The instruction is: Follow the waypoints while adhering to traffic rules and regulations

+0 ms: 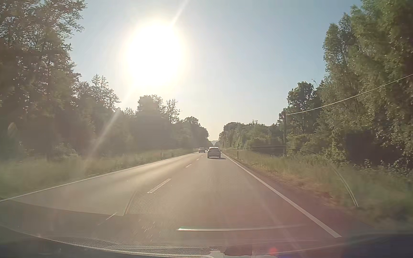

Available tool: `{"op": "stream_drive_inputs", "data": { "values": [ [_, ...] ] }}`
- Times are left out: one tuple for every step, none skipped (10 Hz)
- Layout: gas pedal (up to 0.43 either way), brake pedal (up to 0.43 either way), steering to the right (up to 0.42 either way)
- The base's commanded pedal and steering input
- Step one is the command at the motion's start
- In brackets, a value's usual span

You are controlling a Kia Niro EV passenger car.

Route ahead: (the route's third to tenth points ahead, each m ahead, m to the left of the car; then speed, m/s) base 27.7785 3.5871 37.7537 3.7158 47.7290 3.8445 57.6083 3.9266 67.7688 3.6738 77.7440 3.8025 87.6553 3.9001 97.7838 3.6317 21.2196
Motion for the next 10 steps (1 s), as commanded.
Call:
{"op": "stream_drive_inputs", "data": {
  "values": [
    [0.169,0.0,0.002],
    [0.169,0.0,0.001],
    [0.169,0.0,0.001],
    [0.169,0.0,0.001],
    [0.169,0.0,0.0],
    [0.169,0.0,0.0],
    [0.157,0.0,0.0],
    [0.157,0.0,0.0],
    [0.157,0.0,0.0],
    [0.157,0.0,0.0]
  ]
}}
